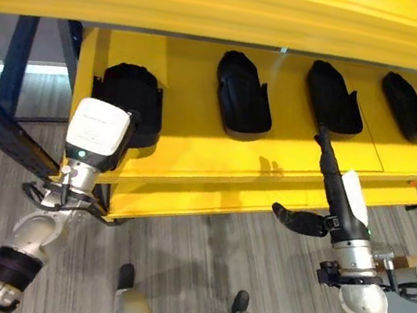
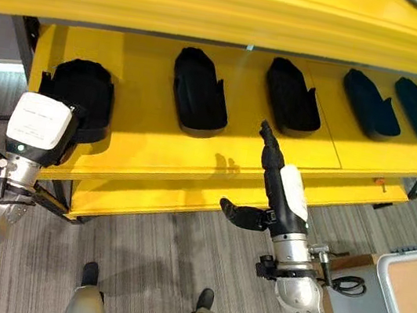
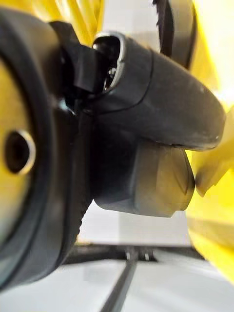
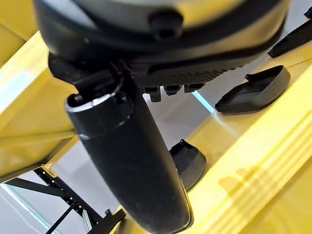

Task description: Move parts from the plastic box to the shelf.

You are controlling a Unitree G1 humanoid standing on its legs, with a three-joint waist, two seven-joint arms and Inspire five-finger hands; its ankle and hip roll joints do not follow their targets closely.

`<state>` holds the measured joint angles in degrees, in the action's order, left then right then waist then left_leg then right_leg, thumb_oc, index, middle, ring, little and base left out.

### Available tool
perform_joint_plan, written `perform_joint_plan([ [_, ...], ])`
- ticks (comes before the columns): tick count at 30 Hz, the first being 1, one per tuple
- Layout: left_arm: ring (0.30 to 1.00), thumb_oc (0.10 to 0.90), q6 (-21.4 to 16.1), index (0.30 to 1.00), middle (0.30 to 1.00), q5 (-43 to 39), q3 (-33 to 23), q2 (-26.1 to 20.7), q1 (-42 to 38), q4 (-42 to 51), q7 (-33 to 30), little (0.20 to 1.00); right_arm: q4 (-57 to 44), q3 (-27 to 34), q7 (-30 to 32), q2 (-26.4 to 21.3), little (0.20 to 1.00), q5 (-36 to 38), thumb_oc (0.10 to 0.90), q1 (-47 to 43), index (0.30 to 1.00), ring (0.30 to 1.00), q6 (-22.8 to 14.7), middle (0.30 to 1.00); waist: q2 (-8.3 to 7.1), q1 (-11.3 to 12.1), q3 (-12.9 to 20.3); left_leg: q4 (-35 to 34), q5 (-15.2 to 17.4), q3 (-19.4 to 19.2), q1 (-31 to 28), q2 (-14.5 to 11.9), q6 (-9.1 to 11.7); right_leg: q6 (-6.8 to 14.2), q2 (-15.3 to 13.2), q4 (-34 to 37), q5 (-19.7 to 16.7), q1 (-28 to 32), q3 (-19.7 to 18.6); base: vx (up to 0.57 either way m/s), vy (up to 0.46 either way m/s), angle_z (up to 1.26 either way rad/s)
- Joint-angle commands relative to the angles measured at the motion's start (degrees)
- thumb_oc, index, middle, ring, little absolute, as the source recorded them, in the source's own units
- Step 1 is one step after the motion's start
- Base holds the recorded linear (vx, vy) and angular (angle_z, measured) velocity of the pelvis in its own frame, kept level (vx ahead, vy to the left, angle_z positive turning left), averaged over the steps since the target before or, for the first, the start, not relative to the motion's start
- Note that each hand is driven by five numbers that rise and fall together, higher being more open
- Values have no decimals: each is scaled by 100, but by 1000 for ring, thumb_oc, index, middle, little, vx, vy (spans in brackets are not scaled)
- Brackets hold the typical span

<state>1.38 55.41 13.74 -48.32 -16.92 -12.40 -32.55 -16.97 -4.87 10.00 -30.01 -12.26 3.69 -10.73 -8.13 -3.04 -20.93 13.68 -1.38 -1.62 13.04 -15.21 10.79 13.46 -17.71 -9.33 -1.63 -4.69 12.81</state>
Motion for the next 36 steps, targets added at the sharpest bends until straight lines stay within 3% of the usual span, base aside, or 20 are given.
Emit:
perform_joint_plan([
  [1,300,400,-125,300,300,212,-29,-216,-410,99,-203,300,-358,274,290,-180,1000,205,900,-475,1000,1000,-535,1000,-64,-98,234,-10,-24,-235,-199,-10,-223,-191,98,-539,294,-170,-103,-17,1,-14],
  [9,300,400,-174,300,300,407,620,-217,-791,-289,-80,300,-358,208,328,-241,1000,237,900,-476,1000,1000,-605,1000,-114,-164,102,54,-24,-240,-140,-35,-191,-195,109,-592,276,-248,-177,0,0,0],
  [14,300,400,-94,300,300,366,684,-148,-845,-536,-77,300,-329,187,367,-248,1000,222,900,-501,1000,1000,-622,1000,-132,-172,42,111,-14,-234,-109,-49,-178,-202,128,-627,266,-295,-200,0,0,0],
  [36,300,400,514,300,300,-421,-215,-77,-634,-1553,-363,300,-390,176,254,-271,1000,327,900,-518,1000,1000,-583,1000,-368,-108,46,284,16,-162,82,-133,-150,-232,203,-710,256,-412,-245,2,-1,-1],
])
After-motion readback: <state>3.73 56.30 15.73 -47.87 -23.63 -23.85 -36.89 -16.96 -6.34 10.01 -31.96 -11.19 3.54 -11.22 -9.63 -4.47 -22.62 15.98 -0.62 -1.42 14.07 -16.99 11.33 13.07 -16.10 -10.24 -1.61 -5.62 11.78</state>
